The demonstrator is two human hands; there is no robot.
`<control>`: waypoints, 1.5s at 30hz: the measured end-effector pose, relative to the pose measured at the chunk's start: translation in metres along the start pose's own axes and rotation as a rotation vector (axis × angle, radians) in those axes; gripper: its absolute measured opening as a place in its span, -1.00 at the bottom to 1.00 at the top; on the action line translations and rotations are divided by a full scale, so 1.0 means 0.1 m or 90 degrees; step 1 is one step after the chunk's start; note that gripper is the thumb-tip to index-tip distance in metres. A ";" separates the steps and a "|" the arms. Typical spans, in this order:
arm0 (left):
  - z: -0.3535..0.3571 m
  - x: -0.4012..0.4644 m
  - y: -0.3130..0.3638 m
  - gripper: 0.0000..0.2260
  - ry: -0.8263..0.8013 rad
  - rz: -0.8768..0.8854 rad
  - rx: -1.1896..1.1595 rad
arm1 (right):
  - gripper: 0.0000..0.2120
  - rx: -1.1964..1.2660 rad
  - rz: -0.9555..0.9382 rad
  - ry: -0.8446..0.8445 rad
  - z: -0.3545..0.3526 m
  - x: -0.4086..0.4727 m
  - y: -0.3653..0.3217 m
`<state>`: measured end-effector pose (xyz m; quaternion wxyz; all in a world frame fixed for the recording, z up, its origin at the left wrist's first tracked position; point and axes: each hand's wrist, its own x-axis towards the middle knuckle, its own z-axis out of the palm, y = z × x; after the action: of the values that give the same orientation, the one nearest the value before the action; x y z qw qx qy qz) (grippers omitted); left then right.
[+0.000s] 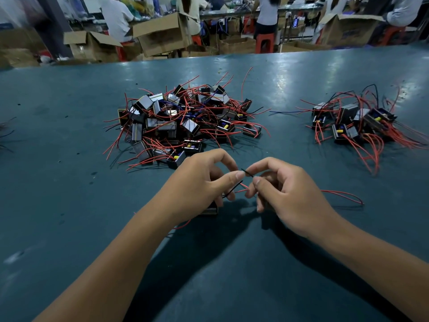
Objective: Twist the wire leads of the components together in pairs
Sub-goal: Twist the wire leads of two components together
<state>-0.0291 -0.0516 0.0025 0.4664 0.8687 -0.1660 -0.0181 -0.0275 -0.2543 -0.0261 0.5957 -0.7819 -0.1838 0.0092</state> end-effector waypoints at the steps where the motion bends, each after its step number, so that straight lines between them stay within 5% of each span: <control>1: 0.02 0.00 0.00 -0.90 0.012 0.005 0.013 | -0.86 -0.007 -0.005 0.001 0.00 0.00 0.00; 15: 0.06 0.01 0.02 -0.92 0.124 0.133 0.181 | -0.86 0.014 -0.009 -0.025 -0.03 0.01 0.00; 25: 0.12 -0.03 0.12 -0.84 0.169 0.105 0.234 | -0.85 -0.010 -0.023 -0.032 -0.02 0.00 -0.02; 45: 0.06 0.02 0.09 -0.83 0.164 -0.002 0.040 | -0.83 -0.048 -0.010 -0.026 -0.03 0.01 -0.06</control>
<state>-0.0310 -0.0616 0.0062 0.4564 0.8782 -0.1037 0.0984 -0.0277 -0.2555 -0.0199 0.5616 -0.8022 -0.2024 0.0136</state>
